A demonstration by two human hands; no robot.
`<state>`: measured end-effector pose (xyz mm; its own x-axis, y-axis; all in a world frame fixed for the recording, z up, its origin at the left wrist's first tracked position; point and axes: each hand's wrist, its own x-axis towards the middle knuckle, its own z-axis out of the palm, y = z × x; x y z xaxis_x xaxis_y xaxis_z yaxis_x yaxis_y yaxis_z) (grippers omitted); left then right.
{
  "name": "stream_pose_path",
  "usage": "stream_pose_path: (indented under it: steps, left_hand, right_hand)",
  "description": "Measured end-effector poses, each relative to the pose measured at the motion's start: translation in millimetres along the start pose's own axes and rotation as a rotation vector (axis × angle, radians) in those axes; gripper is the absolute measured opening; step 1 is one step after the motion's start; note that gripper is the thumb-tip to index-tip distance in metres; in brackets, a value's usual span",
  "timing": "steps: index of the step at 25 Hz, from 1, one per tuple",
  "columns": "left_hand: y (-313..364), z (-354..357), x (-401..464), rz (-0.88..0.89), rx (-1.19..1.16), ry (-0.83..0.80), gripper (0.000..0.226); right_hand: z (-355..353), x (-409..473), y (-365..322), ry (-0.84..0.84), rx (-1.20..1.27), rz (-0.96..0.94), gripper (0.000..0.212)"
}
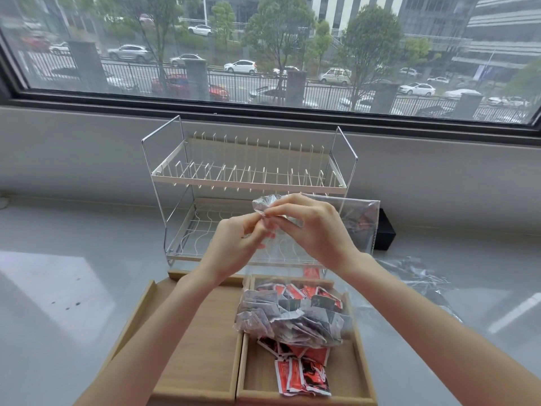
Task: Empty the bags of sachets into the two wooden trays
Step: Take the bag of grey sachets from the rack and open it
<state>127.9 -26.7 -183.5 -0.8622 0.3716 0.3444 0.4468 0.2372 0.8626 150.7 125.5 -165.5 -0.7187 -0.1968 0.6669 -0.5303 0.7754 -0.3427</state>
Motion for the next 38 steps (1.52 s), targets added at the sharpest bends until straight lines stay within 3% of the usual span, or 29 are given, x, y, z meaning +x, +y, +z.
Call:
stream_pose_path:
  steps: [5,10,13,16,17,21,23,27,32,34,36,38]
  left_hand:
    - [1.5,3.7,-0.5,0.064,0.133,0.000,0.030]
    - [4.0,-0.4,-3.3,0.027,0.037,0.052,0.024]
    - [6.5,1.7,-0.8,-0.016,0.033,0.110,0.028]
    - [10.7,5.1,1.7,-0.022,0.028,0.146,0.026]
    - [10.6,5.8,1.7,-0.017,0.022,0.143,0.026]
    - [9.0,8.3,-0.7,-0.005,0.033,0.140,0.020]
    - [8.3,10.8,-0.4,0.006,0.087,0.095,0.012]
    - [3.4,12.9,2.0,0.018,0.171,0.079,0.021]
    - [-3.6,9.9,8.1,-0.034,0.170,0.083,0.023]
    - [-5.8,10.8,9.3,-0.047,0.137,0.096,0.021]
    - [-7.5,10.6,9.7,-0.046,0.112,0.098,0.020]
    - [-7.3,10.0,9.5,-0.033,0.113,0.083,0.020]
  right_hand:
    - [3.0,-5.2,-7.8,0.086,-0.216,-0.047,0.017]
    - [-24.4,21.3,-4.3,0.228,0.166,0.396,0.007]
    - [-25.8,19.8,-10.5,0.078,0.191,0.369,0.006]
    - [-12.6,1.4,-10.5,-0.013,0.161,0.388,0.039]
    - [-8.7,-4.0,-7.1,-0.012,0.128,0.397,0.041]
    - [-3.5,-13.3,-2.3,0.055,0.151,0.392,0.010]
    - [-6.5,-10.0,-4.2,0.086,0.190,0.407,0.011]
    - [-35.2,11.6,-7.0,0.050,0.241,0.446,0.006]
    - [-55.6,22.9,-7.2,-0.118,0.216,0.418,0.004]
    - [-49.3,14.5,-6.3,-0.197,0.255,0.425,0.022]
    - [-40.1,2.5,-1.7,-0.195,0.183,0.402,0.036]
    - [-30.2,-7.8,3.3,-0.144,0.006,0.327,0.032]
